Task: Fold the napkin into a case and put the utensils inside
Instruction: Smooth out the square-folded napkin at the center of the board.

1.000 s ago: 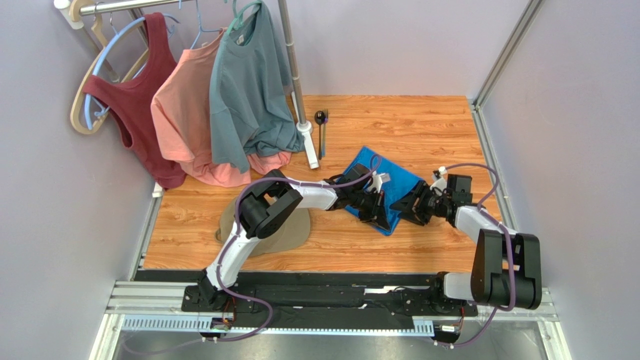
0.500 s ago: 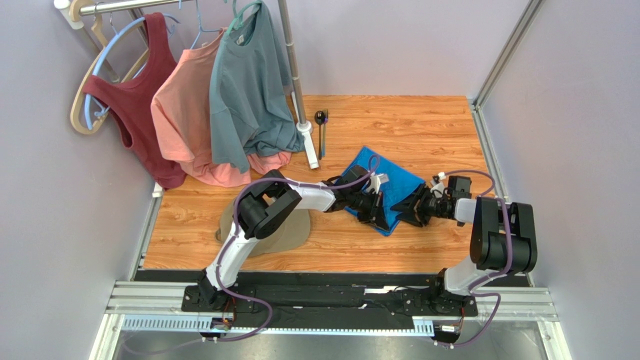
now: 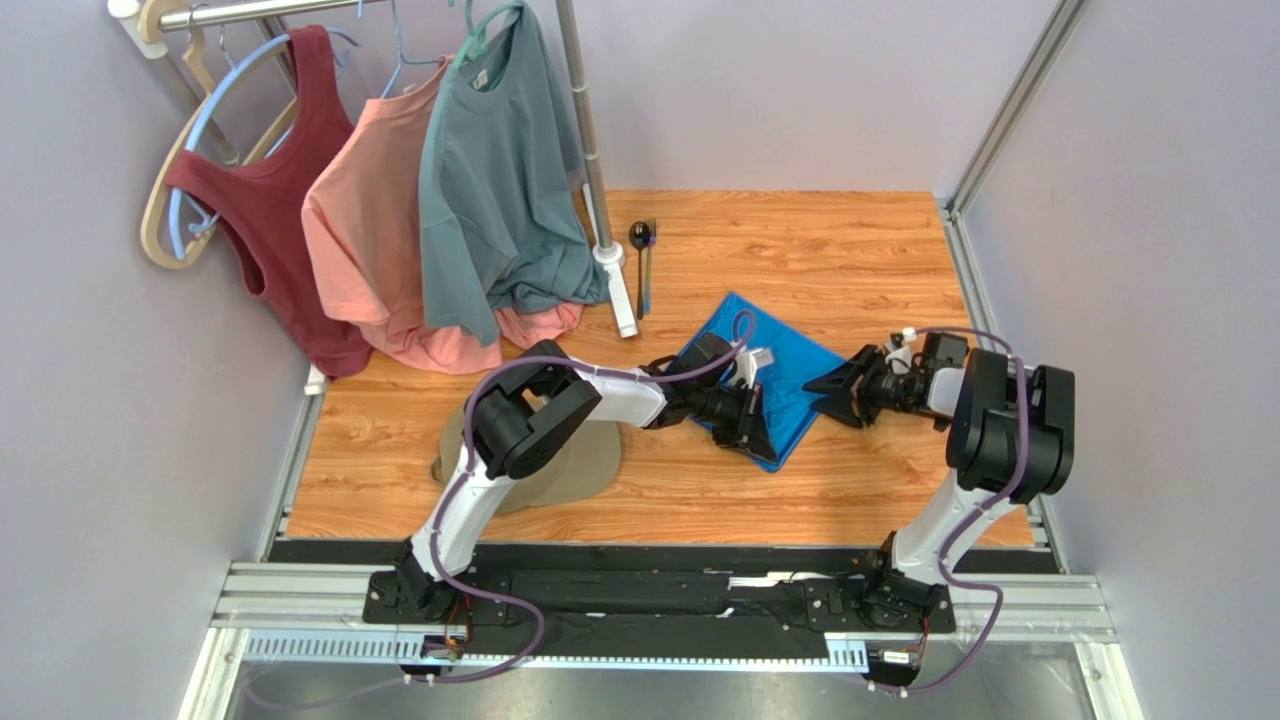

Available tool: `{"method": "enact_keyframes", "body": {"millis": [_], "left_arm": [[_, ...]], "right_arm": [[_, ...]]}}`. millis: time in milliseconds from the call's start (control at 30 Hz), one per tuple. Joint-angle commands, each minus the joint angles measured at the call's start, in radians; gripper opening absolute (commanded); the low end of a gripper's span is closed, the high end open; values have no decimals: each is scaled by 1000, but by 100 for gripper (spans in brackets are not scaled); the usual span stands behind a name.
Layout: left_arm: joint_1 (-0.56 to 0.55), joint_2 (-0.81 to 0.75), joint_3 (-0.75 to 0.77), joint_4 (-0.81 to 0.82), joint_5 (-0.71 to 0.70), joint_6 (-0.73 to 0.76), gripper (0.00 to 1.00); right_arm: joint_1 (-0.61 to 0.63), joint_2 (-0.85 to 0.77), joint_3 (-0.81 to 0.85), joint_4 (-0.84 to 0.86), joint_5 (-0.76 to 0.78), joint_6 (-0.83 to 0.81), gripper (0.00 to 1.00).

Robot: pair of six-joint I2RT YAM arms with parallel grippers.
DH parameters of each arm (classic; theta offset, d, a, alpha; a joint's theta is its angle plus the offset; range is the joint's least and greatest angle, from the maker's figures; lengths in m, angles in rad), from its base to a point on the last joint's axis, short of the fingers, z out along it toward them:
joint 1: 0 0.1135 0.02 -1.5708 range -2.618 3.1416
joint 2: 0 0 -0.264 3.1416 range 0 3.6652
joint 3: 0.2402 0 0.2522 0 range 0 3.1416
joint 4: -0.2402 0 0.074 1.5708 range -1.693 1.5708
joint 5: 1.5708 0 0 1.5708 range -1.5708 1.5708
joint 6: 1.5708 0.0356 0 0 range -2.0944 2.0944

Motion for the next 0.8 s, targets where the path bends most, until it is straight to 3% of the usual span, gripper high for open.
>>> {"method": "enact_keyframes", "body": {"millis": [0, 500, 700, 767], "left_arm": [[-6, 11, -56, -111, -20, 26, 0], [-12, 12, -89, -85, -7, 17, 0], [-21, 11, -48, -99, -4, 3, 0], [-21, 3, -28, -99, -4, -6, 0]], "right_arm": [[-60, 53, 53, 43, 147, -51, 50], [-94, 128, 278, -55, 273, -45, 50], [-31, 52, 363, -167, 318, -47, 50], [-14, -26, 398, -233, 419, -60, 50]]}}
